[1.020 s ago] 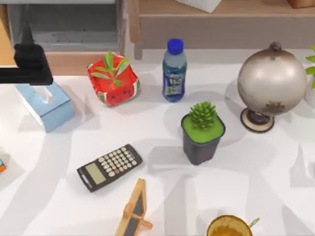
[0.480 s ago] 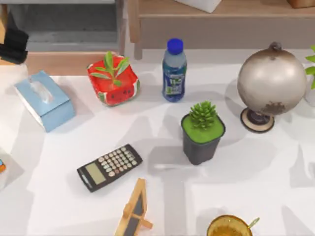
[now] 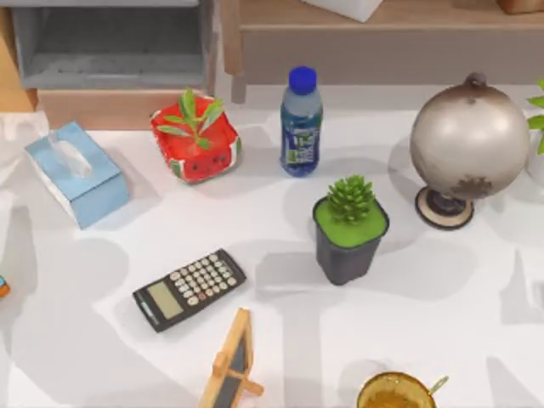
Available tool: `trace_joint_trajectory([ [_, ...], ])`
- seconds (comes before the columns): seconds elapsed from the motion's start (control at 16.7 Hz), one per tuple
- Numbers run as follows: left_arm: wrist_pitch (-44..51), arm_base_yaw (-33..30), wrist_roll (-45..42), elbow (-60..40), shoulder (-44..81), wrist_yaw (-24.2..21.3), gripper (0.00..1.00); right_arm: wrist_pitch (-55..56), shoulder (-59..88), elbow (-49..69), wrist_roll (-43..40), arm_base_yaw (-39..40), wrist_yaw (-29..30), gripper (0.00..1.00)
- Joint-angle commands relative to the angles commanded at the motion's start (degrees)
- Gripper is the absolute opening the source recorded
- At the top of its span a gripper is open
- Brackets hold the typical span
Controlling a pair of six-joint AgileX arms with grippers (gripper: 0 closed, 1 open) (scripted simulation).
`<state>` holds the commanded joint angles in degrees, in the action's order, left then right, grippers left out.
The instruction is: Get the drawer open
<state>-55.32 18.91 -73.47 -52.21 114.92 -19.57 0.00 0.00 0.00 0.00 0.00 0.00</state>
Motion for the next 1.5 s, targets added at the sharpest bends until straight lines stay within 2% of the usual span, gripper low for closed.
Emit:
trace_joint_trajectory([
  [0.18, -6.70, 3.28, -10.93, -5.74, 10.19, -4.34, 1.00, 0.00, 0.00, 0.00, 0.00, 0.00, 0.00, 1.00],
  [0.36, -11.09, 4.80, -16.47, -9.88, 15.05, -6.63, 1.00, 0.00, 0.00, 0.00, 0.00, 0.00, 0.00, 1.00],
  [0.78, -11.77, 4.79, -17.25, -10.80, 15.65, -6.92, 1.00, 0.00, 0.00, 0.00, 0.00, 0.00, 0.00, 1.00],
  [1.14, -8.75, 3.71, -17.28, -16.98, 18.63, -5.73, 1.00, 0.00, 0.00, 0.00, 0.00, 0.00, 0.00, 1.00],
  [1.38, -8.54, 3.63, -17.28, -17.38, 18.82, -5.66, 1.00, 0.00, 0.00, 0.00, 0.00, 0.00, 0.00, 1.00],
  [1.5, -8.54, 3.63, -17.28, -17.38, 18.82, -5.66, 0.85, 0.00, 0.00, 0.00, 0.00, 0.00, 0.00, 1.00],
])
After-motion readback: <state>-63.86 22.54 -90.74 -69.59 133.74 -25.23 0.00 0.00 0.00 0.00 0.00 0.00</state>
